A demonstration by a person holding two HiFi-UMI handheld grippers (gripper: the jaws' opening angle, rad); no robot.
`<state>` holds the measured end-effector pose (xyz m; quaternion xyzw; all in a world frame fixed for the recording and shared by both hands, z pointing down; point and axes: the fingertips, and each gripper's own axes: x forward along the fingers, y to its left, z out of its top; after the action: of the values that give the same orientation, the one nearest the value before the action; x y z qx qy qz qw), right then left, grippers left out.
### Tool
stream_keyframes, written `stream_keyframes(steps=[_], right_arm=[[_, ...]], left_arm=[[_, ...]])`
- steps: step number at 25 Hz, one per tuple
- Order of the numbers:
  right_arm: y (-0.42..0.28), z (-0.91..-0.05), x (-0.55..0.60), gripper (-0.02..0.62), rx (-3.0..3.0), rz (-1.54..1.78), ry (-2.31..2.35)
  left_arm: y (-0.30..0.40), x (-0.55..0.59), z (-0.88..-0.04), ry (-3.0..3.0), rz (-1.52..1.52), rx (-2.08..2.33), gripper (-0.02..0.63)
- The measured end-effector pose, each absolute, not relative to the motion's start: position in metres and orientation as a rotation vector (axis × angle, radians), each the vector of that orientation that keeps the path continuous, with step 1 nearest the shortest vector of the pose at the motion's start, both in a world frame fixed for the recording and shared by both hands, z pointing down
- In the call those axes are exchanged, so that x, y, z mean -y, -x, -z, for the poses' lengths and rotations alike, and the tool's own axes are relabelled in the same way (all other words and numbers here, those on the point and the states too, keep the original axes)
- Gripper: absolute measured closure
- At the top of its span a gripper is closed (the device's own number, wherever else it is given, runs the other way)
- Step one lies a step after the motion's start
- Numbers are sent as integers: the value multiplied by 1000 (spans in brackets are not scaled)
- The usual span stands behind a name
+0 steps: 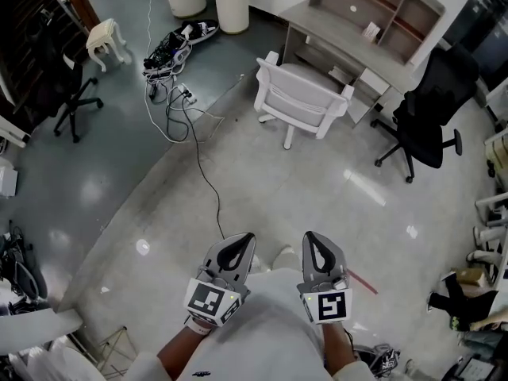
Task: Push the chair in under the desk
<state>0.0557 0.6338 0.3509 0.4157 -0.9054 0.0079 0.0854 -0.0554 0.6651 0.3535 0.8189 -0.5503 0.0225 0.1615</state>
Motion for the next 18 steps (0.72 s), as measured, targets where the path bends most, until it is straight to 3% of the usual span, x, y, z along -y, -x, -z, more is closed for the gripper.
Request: stream_keyframes(steps=[18], right_arm=[[-60,-384,-481,584,2722,-234,-1298]], left_arm=[[69,-517,-365,-2296,-117,1590,600]])
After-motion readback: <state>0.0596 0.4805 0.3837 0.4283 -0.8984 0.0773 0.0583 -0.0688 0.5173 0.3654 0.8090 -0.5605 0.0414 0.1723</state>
